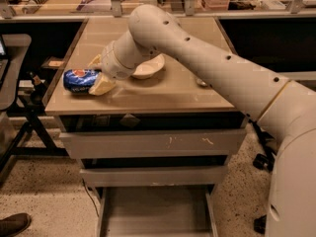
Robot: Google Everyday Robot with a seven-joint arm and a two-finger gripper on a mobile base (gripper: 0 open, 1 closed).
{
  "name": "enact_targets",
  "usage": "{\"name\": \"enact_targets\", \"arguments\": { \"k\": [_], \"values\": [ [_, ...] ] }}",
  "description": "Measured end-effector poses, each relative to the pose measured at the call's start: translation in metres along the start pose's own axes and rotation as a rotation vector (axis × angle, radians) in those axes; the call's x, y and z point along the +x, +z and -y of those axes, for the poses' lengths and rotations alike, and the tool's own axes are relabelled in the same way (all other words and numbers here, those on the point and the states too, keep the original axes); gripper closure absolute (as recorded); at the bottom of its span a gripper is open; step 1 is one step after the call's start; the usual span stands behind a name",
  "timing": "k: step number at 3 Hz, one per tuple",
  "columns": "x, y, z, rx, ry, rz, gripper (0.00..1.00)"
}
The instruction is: Pick pepsi can from bottom drawer and place on counter
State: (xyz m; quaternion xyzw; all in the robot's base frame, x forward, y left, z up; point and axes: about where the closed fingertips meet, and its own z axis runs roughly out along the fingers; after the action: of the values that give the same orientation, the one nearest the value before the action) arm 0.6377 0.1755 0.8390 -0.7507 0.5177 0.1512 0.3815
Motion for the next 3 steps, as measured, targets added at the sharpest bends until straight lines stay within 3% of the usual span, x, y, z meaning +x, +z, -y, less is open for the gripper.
{"name": "enact_targets", "arguments": {
  "k": [3],
  "values": [
    [0.0, 0.0002, -0.0001, 0.0, 0.0, 0.0, 0.36]
  ]
}}
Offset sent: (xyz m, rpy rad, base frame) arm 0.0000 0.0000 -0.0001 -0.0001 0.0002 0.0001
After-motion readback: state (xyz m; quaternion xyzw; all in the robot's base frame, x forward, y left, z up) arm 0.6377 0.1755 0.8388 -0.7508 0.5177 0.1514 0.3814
